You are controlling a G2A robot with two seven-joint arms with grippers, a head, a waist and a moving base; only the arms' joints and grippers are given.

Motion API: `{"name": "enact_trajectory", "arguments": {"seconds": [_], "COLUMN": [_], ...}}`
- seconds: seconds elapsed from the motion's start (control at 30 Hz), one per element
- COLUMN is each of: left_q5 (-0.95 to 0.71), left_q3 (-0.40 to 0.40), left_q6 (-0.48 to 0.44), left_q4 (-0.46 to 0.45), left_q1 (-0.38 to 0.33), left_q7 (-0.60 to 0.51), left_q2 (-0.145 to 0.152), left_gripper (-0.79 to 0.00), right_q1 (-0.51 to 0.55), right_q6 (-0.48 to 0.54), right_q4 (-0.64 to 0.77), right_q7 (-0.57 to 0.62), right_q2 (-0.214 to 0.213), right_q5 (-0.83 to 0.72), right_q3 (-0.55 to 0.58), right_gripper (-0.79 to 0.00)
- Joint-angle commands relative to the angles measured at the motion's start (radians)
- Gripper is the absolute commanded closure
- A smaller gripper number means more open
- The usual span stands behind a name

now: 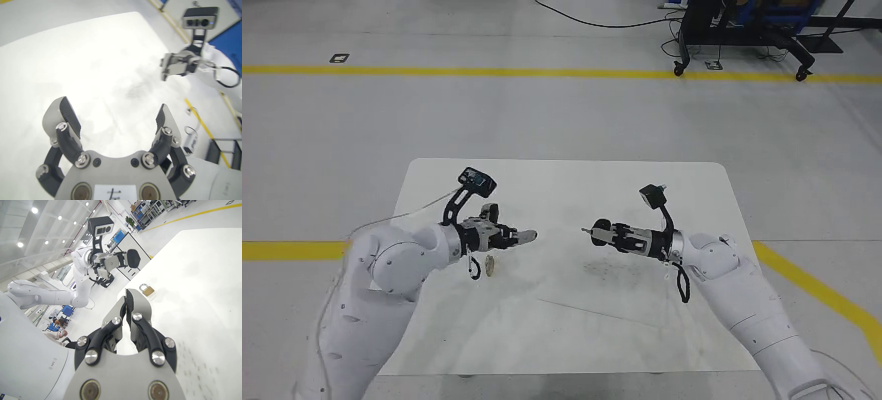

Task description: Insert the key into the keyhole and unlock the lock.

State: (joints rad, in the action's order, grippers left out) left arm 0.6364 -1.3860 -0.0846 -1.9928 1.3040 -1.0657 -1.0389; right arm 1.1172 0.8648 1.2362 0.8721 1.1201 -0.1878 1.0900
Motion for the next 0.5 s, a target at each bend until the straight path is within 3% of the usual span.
{"name": "enact_trajectory", "arguments": {"seconds": [0.0, 0.1, 0.2, 0.33, 0.47], "left_q5": [0.127, 0.265, 0.345, 0.468, 0.49], "left_q3": [-0.083, -0.121, -0.086, 0.034, 0.154], "left_q6": [0.079, 0.127, 0.143, 0.141, 0.15], "left_q4": [-0.148, -0.263, -0.279, -0.185, -0.097], "left_q1": [0.103, 0.205, 0.243, 0.183, 0.089], "left_q7": [-0.055, -0.138, -0.206, -0.259, -0.259], "left_q2": [0.013, 0.024, 0.027, 0.023, 0.007], "left_gripper": [-0.785, -0.785, -0.785, -0.785, -0.785], "right_q1": [0.0, 0.0, 0.0, 0.0, 0.0], "right_q6": [0.0, 0.0, 0.0, 0.0, 0.0], "right_q4": [0.0, 0.0, 0.0, 0.0, 0.0], "right_q7": [0.0, 0.0, 0.0, 0.0, 0.0], "right_q2": [0.0, 0.0, 0.0, 0.0, 0.0], "right_q5": [0.0, 0.0, 0.0, 0.0, 0.0], "right_q3": [0.0, 0.0, 0.0, 0.0, 0.0], "right_gripper": [0.0, 0.0, 0.0, 0.0, 0.0]}}
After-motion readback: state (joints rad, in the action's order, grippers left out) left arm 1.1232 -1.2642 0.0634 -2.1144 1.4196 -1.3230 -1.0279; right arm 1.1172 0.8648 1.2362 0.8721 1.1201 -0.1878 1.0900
